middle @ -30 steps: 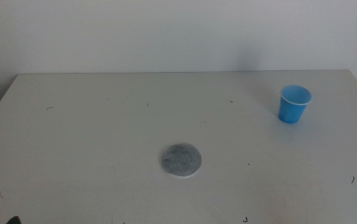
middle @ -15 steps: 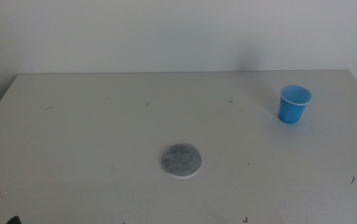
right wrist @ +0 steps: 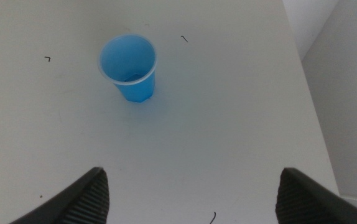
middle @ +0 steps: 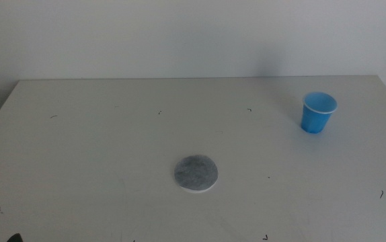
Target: Place an empty cup on a cup mat.
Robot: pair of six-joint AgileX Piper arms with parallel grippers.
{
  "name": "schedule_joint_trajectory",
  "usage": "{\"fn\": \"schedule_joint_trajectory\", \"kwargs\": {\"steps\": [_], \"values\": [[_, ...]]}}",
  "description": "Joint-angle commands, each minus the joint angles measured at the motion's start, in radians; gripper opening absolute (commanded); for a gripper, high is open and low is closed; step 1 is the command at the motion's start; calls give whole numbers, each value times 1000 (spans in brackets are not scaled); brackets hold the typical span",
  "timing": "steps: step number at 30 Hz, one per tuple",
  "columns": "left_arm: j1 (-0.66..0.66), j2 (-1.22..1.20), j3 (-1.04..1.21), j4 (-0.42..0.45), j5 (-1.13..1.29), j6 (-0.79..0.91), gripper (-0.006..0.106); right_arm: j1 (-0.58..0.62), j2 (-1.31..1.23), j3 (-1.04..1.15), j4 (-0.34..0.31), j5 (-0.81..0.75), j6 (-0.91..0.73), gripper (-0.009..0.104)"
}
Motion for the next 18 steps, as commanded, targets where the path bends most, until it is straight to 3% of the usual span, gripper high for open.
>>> {"fn": "schedule_joint_trajectory", "kwargs": {"steps": [1, 8, 18], "values": [[1, -12, -6, 0, -66, -11, 105, -6, 84, -134, 19, 16, -34, 82], [1, -12, -6, 0, -66, -11, 105, -7, 320, -413, 127, 192, -134, 82], [1, -12, -6, 0, -66, -11, 105, -8, 600, -811, 132, 361, -126, 82]]}}
